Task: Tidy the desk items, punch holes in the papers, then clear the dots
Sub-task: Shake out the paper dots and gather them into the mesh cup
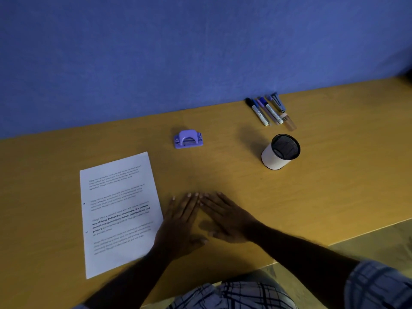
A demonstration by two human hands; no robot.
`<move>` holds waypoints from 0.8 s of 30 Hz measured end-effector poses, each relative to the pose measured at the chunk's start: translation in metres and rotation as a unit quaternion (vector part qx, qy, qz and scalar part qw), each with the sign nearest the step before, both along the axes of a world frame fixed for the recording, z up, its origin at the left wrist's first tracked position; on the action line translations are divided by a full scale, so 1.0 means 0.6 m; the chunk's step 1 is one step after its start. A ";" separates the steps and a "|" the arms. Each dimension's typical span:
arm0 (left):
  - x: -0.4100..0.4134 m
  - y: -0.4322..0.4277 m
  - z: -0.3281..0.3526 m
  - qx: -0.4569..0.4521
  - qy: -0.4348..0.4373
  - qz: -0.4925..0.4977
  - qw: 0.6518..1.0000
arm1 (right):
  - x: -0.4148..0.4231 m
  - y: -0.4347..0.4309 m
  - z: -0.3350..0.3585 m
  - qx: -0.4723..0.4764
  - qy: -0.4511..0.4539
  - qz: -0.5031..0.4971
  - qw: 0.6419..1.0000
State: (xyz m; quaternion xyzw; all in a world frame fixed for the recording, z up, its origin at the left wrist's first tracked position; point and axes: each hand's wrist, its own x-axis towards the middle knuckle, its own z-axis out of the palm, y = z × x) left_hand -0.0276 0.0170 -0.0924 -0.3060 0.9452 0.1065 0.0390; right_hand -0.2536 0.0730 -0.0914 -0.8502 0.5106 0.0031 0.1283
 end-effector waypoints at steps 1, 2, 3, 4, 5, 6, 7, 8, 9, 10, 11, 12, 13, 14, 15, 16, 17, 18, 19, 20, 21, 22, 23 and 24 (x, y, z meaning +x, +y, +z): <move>-0.002 0.001 0.000 0.004 -0.004 0.004 1.000 | -0.001 0.006 0.003 -0.008 -0.021 -0.024 0.999; -0.004 0.001 0.000 0.006 -0.009 0.007 1.000 | -0.003 0.012 0.006 -0.013 -0.039 -0.062 0.997; -0.005 0.001 0.000 0.007 -0.014 0.008 1.000 | -0.006 0.020 0.008 -0.013 -0.046 -0.112 0.993; -0.006 0.001 0.000 0.005 -0.016 0.009 1.000 | -0.010 0.028 0.008 -0.007 -0.041 -0.166 0.985; -0.007 0.001 0.000 0.003 -0.016 0.009 1.000 | -0.012 0.039 0.005 0.000 -0.032 -0.215 0.976; -0.009 0.001 0.000 0.002 -0.015 0.009 1.000 | -0.012 0.050 0.002 0.003 -0.023 -0.253 0.967; -0.013 0.002 0.001 0.002 -0.016 0.009 1.000 | -0.009 0.061 -0.002 -0.001 -0.014 -0.276 0.961; -0.018 0.003 0.002 0.002 -0.017 0.008 1.000 | -0.003 0.071 -0.007 -0.007 -0.002 -0.284 0.959; -0.025 0.005 0.004 0.002 -0.020 0.004 1.000 | 0.003 0.078 -0.011 -0.014 0.010 -0.284 0.959; -0.035 0.007 0.006 0.001 -0.021 -0.002 1.000 | 0.010 0.083 -0.016 -0.022 0.016 -0.285 0.958; -0.044 0.010 0.007 0.002 -0.020 -0.009 1.000 | 0.015 0.084 -0.021 -0.031 0.017 -0.288 0.957; -0.053 0.013 0.009 0.002 -0.018 -0.016 1.000 | 0.018 0.083 -0.024 -0.039 0.016 -0.290 0.956; -0.060 0.015 0.009 0.000 -0.015 -0.024 1.000 | 0.020 0.081 -0.026 -0.045 0.015 -0.288 0.956; -0.064 0.015 0.009 -0.005 -0.013 -0.032 0.999 | 0.021 0.078 -0.028 -0.050 0.014 -0.284 0.958; -0.065 0.014 0.009 -0.009 -0.009 -0.037 0.999 | 0.022 0.076 -0.030 -0.053 0.013 -0.278 0.959; -0.061 0.010 0.009 -0.012 -0.006 -0.038 0.999 | 0.022 0.075 -0.032 -0.054 0.012 -0.273 0.960; -0.056 0.004 0.010 -0.015 -0.003 -0.036 0.999 | 0.022 0.074 -0.033 -0.052 0.011 -0.271 0.961; -0.049 -0.002 0.012 -0.018 -0.003 -0.034 0.999 | 0.020 0.074 -0.034 -0.048 0.011 -0.269 0.962; -0.041 -0.009 0.013 -0.020 -0.005 -0.031 0.999 | 0.018 0.073 -0.035 -0.043 0.012 -0.266 0.963; -0.034 -0.016 0.015 -0.022 -0.006 -0.026 0.999 | 0.015 0.072 -0.035 -0.034 0.015 -0.261 0.965; -0.027 -0.021 0.017 -0.025 -0.004 -0.021 0.999 | 0.015 0.071 -0.034 -0.022 0.018 -0.253 0.967; -0.020 -0.025 0.018 -0.026 -0.001 -0.016 1.000 | 0.016 0.069 -0.033 -0.014 0.019 -0.244 0.970; -0.015 -0.027 0.019 -0.027 0.002 -0.012 1.000 | 0.020 0.066 -0.032 -0.011 0.017 -0.231 0.973; -0.011 -0.028 0.019 -0.028 0.004 -0.012 1.000 | 0.027 0.062 -0.030 -0.012 0.012 -0.217 0.976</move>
